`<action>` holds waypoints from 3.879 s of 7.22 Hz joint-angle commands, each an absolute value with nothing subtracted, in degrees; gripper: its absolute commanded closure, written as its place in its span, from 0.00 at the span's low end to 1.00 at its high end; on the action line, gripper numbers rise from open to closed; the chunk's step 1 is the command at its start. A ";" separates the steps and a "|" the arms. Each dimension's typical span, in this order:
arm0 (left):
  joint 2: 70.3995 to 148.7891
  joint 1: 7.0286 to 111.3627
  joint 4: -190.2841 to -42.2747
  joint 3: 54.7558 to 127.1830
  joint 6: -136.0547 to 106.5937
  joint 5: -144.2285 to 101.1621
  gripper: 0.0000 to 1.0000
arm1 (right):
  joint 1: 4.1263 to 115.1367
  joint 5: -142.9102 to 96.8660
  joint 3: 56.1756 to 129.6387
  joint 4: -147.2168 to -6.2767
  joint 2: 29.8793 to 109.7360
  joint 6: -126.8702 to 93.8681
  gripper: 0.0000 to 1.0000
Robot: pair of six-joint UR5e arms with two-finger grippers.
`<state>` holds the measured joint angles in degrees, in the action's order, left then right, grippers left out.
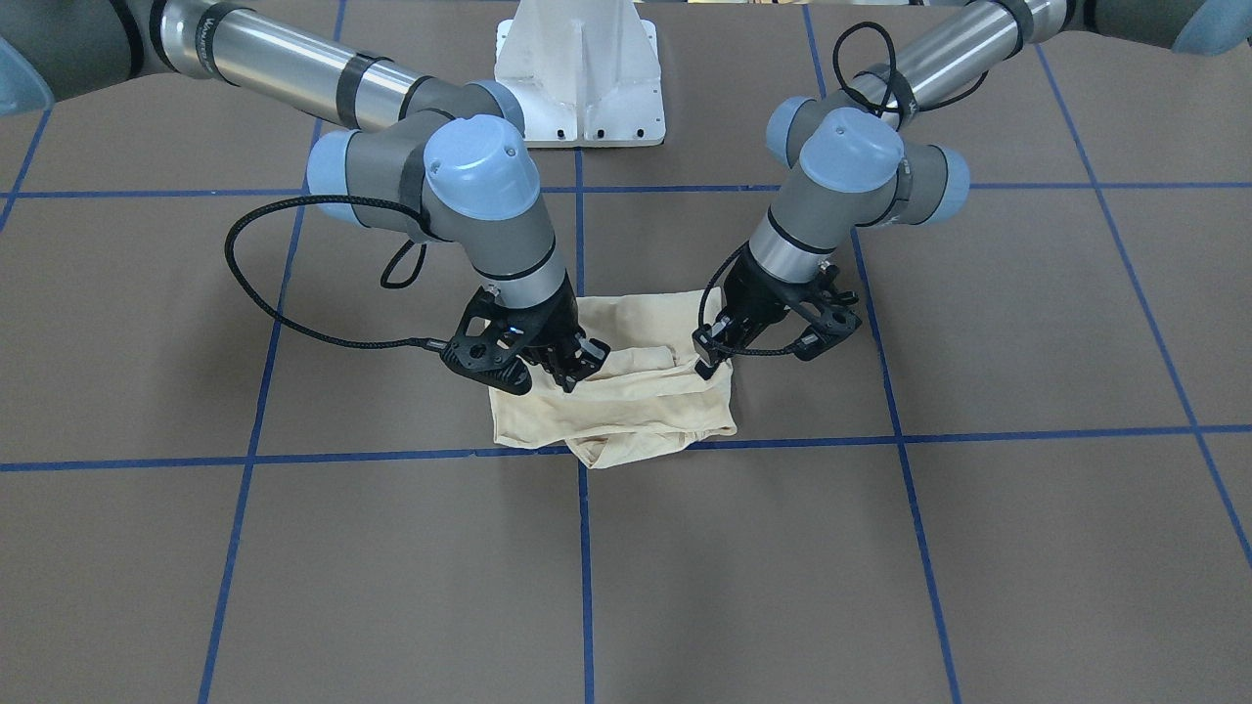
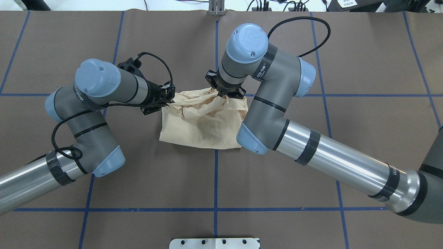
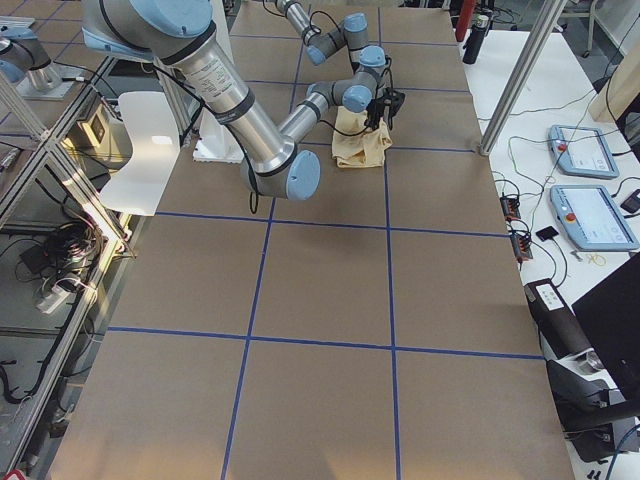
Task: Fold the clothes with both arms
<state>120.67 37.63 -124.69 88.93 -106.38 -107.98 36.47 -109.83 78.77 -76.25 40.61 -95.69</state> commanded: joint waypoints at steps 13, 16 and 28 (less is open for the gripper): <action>102.84 43.15 -123.05 107.23 -99.40 -112.85 0.00 | 26.72 -99.05 77.70 -80.49 39.47 -65.76 0.00; 102.48 43.42 -123.05 107.31 -99.41 -112.85 0.00 | 26.63 -97.83 71.23 -80.25 34.74 -62.67 0.00; 103.18 45.17 -122.26 108.19 -99.41 -114.77 0.00 | 35.24 -96.13 55.59 -68.18 26.19 -58.27 0.00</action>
